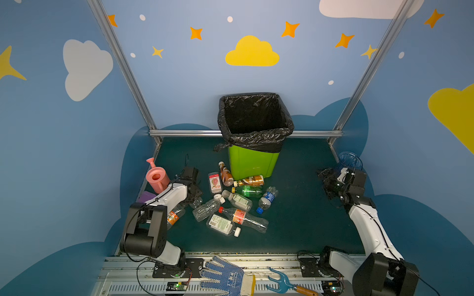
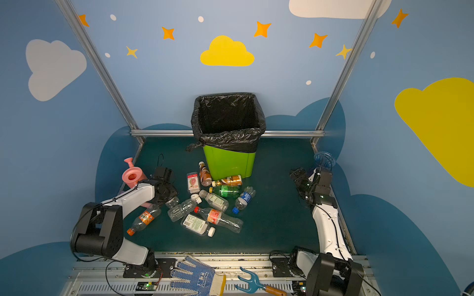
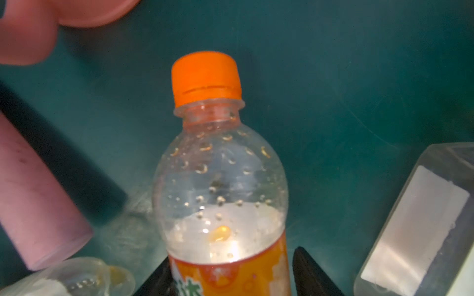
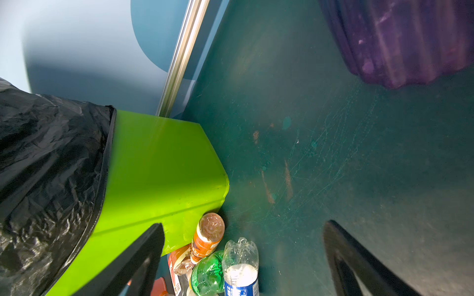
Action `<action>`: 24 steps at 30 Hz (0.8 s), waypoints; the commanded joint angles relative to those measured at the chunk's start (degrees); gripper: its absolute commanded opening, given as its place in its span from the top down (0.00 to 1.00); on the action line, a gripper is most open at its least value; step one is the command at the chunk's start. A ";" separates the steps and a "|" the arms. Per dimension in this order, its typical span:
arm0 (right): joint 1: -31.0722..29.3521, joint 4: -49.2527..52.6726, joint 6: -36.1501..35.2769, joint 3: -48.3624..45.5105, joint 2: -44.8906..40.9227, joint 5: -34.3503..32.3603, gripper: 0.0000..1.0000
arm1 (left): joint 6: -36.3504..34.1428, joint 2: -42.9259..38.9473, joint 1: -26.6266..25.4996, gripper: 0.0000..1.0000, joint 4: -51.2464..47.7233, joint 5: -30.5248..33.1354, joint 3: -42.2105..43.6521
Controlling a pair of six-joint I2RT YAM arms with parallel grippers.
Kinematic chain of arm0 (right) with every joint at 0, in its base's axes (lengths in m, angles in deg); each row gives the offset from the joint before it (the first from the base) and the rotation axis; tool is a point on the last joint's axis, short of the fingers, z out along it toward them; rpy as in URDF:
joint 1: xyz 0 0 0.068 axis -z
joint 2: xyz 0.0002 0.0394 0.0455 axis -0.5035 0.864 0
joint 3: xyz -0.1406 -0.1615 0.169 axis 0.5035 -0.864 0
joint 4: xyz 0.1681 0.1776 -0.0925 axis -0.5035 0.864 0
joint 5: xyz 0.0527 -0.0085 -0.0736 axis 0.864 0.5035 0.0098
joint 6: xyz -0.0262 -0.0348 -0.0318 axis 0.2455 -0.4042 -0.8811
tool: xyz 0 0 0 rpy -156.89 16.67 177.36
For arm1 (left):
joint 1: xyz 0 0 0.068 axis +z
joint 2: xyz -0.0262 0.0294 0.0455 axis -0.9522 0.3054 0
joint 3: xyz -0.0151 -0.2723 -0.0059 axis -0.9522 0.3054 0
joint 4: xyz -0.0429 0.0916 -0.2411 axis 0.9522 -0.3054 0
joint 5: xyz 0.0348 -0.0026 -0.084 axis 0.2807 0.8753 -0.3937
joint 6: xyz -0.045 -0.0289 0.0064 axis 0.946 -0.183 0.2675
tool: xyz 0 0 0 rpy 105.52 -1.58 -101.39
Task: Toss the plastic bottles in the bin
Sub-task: 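Grasp the upright orange-cap soda bottle with the left gripper, then lift the orange-cap bottle over the bin and release it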
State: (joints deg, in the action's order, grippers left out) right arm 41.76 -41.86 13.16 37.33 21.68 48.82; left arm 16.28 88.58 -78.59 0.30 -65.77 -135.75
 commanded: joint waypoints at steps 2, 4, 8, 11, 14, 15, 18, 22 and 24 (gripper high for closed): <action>0.20 0.89 0.38 -0.43 -0.54 -0.69 0.05 | -1.49 2.08 0.38 0.36 1.23 -1.30 -2.05; 0.25 0.81 0.55 -0.47 -0.41 -0.73 0.05 | -1.93 2.94 0.39 0.40 1.30 -1.88 -2.80; 0.19 0.84 0.53 -0.56 -0.44 -0.65 0.05 | -2.63 3.66 0.39 0.48 2.10 -2.92 -3.51; 0.33 1.04 0.26 -0.35 -0.55 -1.19 0.05 | -2.74 2.85 0.48 0.60 2.72 -3.67 -3.78; 0.51 1.15 0.16 -0.04 -0.96 -1.62 0.05 | -2.99 -1.24 0.65 0.63 2.33 -3.39 -4.91; 0.53 1.19 0.09 0.09 -1.03 -1.78 0.05 | -3.59 -3.34 0.74 0.63 1.58 -3.04 -6.01; 1.12 1.37 -0.08 0.55 -1.05 -2.04 0.05 | -5.60 -10.40 1.54 0.63 0.11 -1.97 -10.89; 2.15 1.34 -0.25 1.09 -0.86 -0.94 0.05 | -8.40 -20.27 4.82 0.60 7.73 -4.51 -19.18; 2.66 1.55 -0.36 1.12 -1.02 -0.40 0.05 | -9.50 -21.75 5.69 0.60 10.68 -4.97 -25.57</action>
State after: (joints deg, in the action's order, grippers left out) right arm 43.68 -41.34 13.33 37.33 21.64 47.81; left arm 10.03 70.22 -74.20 4.30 -69.99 -154.92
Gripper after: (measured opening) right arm 0.952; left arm 0.408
